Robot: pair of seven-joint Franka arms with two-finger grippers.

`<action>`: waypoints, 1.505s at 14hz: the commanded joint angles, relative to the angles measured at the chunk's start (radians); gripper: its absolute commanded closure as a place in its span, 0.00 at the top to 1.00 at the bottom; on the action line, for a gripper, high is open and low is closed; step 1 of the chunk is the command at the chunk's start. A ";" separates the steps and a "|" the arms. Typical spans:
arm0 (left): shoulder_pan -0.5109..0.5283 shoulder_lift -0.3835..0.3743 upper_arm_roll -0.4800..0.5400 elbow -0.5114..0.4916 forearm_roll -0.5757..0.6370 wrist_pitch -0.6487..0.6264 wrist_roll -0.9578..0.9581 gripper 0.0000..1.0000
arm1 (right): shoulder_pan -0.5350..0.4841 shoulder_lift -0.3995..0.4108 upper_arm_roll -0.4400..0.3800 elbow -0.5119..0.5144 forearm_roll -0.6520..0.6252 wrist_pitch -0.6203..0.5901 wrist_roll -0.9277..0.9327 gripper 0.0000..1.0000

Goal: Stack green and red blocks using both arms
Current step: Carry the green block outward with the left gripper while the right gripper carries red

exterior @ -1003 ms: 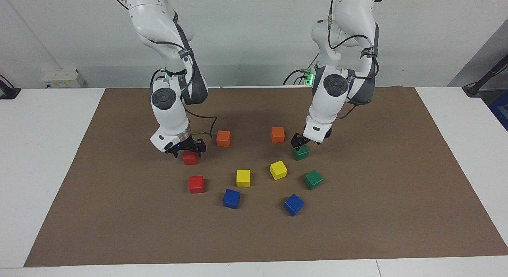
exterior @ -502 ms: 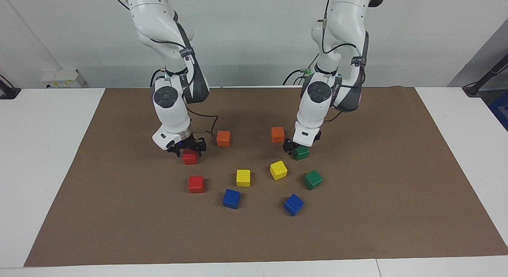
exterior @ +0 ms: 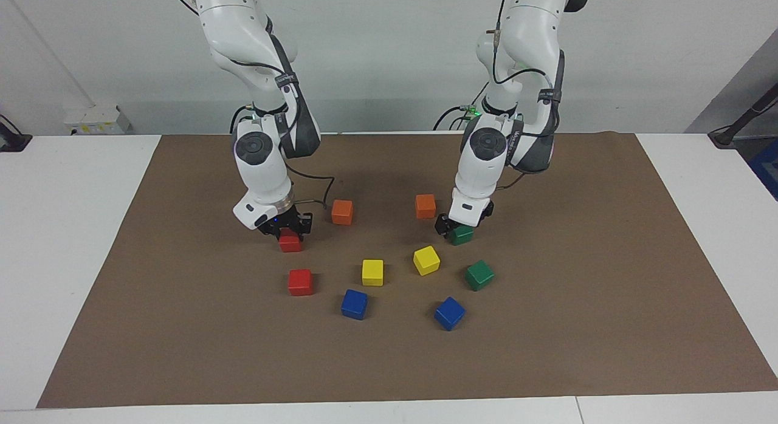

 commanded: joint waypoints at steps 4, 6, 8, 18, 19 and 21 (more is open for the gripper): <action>-0.006 -0.006 0.005 -0.048 0.017 0.061 -0.007 1.00 | -0.215 -0.037 0.001 -0.013 0.010 -0.012 -0.271 0.00; -0.006 -0.006 0.005 -0.044 0.017 0.055 -0.005 0.56 | -0.291 -0.038 -0.001 -0.021 0.010 -0.009 -0.383 0.00; 0.007 0.004 0.005 0.011 0.017 0.006 0.004 0.00 | -0.325 -0.035 0.001 -0.027 0.010 0.003 -0.426 0.00; 0.360 -0.065 0.006 0.083 0.011 -0.205 0.646 0.00 | -0.346 0.000 0.001 -0.032 0.010 0.067 -0.451 0.58; 0.405 -0.060 0.005 0.084 0.007 -0.186 0.700 0.00 | -0.346 0.002 0.001 -0.027 0.010 0.064 -0.445 1.00; 0.428 -0.029 0.008 0.126 0.007 -0.172 0.768 0.00 | -0.345 0.002 0.002 -0.012 0.010 0.060 -0.442 1.00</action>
